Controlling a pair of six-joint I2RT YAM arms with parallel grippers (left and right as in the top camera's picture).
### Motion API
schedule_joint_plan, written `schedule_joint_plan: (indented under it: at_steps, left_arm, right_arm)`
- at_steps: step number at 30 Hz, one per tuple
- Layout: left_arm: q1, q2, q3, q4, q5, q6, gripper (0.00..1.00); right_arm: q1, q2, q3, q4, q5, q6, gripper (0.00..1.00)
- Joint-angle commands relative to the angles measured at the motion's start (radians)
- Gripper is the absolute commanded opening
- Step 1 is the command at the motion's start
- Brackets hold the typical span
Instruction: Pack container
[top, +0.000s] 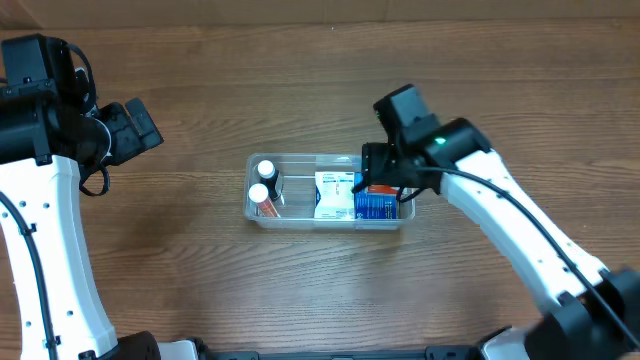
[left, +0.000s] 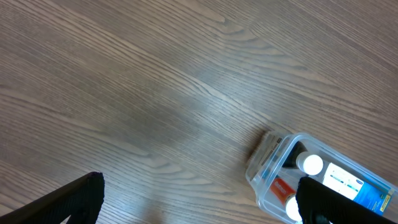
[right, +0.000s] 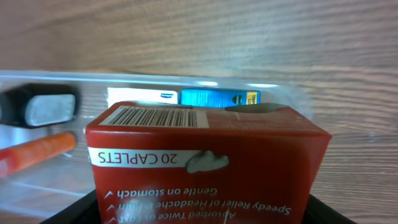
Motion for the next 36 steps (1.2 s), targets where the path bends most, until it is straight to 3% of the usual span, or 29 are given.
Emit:
schedule_joint_plan:
  at_steps: [1,5,8,15,17,22,26,28,32,36]
  left_arm:
    - [0.002,-0.003,-0.004,0.000,0.000,0.022,1.00]
    - [0.002,-0.003,-0.004,0.000,0.000,0.022,1.00]
    - [0.002,-0.003,-0.004,0.001,0.000,0.022,1.00]
    - [-0.001,-0.003,-0.004,-0.006,0.006,0.027,1.00]
    - [-0.033,-0.003,-0.004,-0.002,0.046,0.143,1.00]
    - [-0.236,0.004,-0.004,0.171,-0.016,0.172,1.00]
    - [-0.251,0.027,-0.004,0.186,-0.014,0.146,1.00]
    - [-0.251,0.026,-0.004,0.145,0.009,0.208,1.00]
    - [-0.267,-0.075,-0.074,0.128,0.016,0.224,1.00]
    - [-0.319,-0.399,-0.431,0.293,0.015,0.212,1.00]
  right_arm:
    - [0.003,0.092,-0.008,0.014,0.009,0.010,0.72]
    - [0.003,0.164,-0.008,0.010,0.009,0.010,0.77]
    - [0.003,0.165,-0.009,0.010,0.010,0.010,0.95]
    - [-0.005,0.042,0.076,-0.020,0.125,0.006,0.96]
    - [-0.039,-0.018,0.115,-0.009,0.155,0.005,1.00]
    - [-0.274,-0.050,0.122,0.050,0.117,-0.075,1.00]
    - [-0.389,-0.052,0.122,0.032,0.096,-0.139,1.00]
    - [-0.392,-0.074,0.122,-0.005,0.097,-0.124,1.00]
    - [-0.377,-0.248,0.058,-0.013,0.124,-0.068,1.00]
    - [-0.377,-0.595,-0.189,0.019,0.124,-0.069,1.00]
